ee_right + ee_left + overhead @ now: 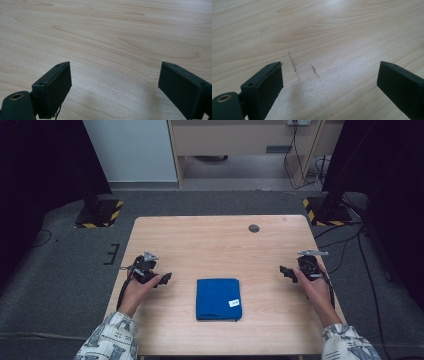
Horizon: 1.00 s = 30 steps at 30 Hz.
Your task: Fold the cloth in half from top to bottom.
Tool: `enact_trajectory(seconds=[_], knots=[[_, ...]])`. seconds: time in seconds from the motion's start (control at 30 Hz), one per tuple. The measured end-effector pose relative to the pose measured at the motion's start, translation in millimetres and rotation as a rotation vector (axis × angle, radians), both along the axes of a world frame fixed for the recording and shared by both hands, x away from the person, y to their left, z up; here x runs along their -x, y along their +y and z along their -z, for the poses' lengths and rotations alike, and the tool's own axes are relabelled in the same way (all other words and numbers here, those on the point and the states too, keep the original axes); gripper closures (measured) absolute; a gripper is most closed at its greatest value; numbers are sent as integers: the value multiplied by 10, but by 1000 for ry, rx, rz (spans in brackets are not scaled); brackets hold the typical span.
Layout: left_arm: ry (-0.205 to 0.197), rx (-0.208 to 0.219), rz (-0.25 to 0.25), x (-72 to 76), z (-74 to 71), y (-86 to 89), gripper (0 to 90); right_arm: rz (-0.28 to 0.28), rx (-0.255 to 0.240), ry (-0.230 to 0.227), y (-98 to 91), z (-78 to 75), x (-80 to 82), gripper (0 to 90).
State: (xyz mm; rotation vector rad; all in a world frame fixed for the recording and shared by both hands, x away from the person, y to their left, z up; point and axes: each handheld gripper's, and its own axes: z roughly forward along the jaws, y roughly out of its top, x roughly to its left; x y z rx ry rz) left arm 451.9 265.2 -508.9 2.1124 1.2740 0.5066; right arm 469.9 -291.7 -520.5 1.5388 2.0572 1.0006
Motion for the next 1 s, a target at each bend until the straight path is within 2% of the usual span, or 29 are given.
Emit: enact_trajectory(seconds=[0.23,0.33,0.47,0.53,0.6,0.73,1.0], knots=[[2,12,-36,-75,126,1,56,35,7,33,24,139,-79,87],[-7,30,-53,-78,180,4,56,42,4,21,57,149,-89,81],[6,17,-66,-91,236,-12,54,38,35,1,123,175,-89,66],[-10,11,-59,-85,260,-18,41,41,65,-8,166,187,-93,64],[-32,21,-58,-75,287,-13,21,30,115,-7,223,193,-94,61],[-32,20,-60,-71,288,-15,14,-11,116,-8,286,192,-70,61],[-33,20,-66,-26,288,-25,14,-20,113,-10,300,193,33,61]])
